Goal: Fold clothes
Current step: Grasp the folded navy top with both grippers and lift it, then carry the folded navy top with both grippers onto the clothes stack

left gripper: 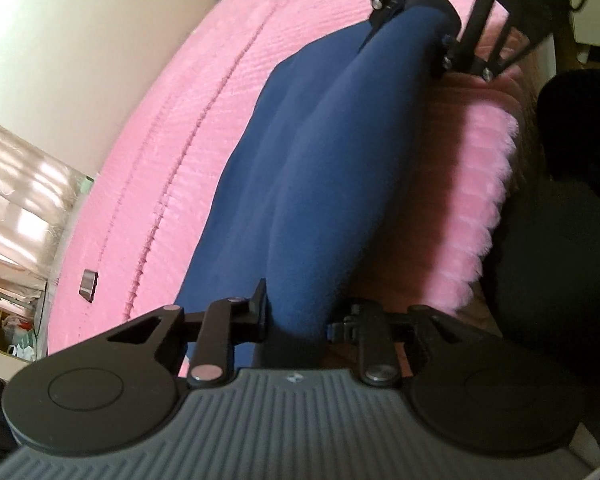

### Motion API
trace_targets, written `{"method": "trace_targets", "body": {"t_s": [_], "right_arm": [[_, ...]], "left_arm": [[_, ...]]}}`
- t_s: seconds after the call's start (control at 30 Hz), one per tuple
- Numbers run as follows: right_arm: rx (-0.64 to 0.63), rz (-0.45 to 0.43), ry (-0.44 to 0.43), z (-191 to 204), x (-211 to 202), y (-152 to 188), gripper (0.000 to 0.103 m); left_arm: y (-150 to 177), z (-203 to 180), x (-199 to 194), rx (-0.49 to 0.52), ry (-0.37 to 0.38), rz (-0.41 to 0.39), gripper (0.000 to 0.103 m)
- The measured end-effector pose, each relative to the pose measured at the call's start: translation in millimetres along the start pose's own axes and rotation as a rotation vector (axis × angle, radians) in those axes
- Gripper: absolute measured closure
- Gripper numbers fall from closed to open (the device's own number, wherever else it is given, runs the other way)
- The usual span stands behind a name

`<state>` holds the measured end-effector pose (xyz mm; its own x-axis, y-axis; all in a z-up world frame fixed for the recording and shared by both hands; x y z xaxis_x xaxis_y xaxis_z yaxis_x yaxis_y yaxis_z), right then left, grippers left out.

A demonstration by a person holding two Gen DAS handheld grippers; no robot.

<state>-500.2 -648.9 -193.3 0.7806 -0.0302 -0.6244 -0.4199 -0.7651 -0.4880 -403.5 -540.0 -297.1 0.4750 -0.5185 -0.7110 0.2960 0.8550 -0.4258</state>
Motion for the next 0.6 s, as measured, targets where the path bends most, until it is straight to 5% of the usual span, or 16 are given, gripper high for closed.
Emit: {"method": "trace_targets", "body": {"t_s": [0.23, 0.47, 0.6], "right_arm": [[0.101, 0.126, -0.177, -74.9, -68.2, -26.6, 0.070], [0.259, 0.316, -0.097, -169.7, -175.3, -6.8, 0.072], [0.350, 0.425, -0.050, -223.6, -236.9, 4.5, 0.072]], "left_arm": [[-55.2, 41.5, -22.5, 0.042, 0.140, 0.131, 0.083], [-147.7, 86.8, -83.1, 0.082, 0.351, 0.136, 0.083], [-219.8, 110.0, -102.7, 0.146, 0.457, 0.043, 0.083]]}}
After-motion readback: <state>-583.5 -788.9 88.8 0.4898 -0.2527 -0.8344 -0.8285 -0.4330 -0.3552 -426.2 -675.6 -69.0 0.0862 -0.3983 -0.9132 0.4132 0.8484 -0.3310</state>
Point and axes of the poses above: each gripper's, at about its wrist camera, not at the fingertips, and x roughly the way its jaws point, z to its left, y to its underside, the point moved 2 cm from there along x, roughly the way its jaws point, and after that the axes turned 8 degrees about -x, right-handed, at the moved point
